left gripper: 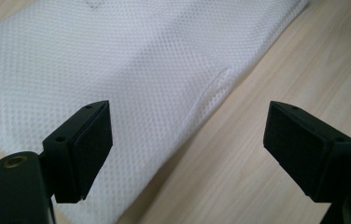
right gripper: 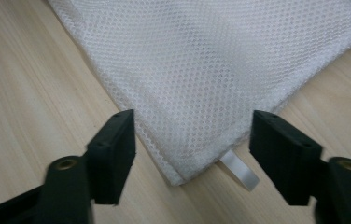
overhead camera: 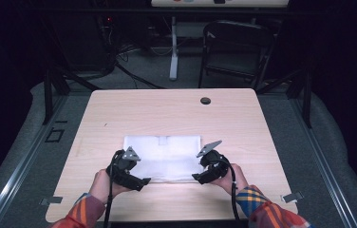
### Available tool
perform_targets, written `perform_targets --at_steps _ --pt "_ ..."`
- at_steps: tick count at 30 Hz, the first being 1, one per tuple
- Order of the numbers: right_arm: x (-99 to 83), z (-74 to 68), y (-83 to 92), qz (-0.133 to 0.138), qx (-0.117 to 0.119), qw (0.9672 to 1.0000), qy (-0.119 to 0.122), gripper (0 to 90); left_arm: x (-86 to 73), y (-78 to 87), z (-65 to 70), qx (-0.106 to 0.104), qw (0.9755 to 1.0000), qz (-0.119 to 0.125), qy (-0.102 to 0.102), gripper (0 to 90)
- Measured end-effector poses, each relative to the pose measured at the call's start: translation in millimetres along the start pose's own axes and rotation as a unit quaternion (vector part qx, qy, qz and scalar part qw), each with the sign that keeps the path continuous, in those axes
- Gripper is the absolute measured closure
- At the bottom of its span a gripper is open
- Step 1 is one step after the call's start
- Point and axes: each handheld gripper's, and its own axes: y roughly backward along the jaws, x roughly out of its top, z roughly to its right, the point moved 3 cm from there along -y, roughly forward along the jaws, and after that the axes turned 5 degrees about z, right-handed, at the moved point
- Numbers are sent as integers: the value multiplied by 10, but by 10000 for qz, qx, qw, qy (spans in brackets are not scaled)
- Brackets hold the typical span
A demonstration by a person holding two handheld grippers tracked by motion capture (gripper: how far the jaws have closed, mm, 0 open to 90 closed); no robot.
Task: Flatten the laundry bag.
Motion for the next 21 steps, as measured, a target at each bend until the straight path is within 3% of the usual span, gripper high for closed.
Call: perform_targets --at_steps 5,12,21 --pt "-9 13 48 36 95 9999 -128 149 94 -163 43 30 9999 -73 -153 150" --pt "-20 21 75 -7 155 9996 -246 145 189 -390 85 -105 9988 -321 -366 180" --pt "-48 12 52 -141 280 9992 -256 153 156 -560 92 -141 9963 -612 -591 374"
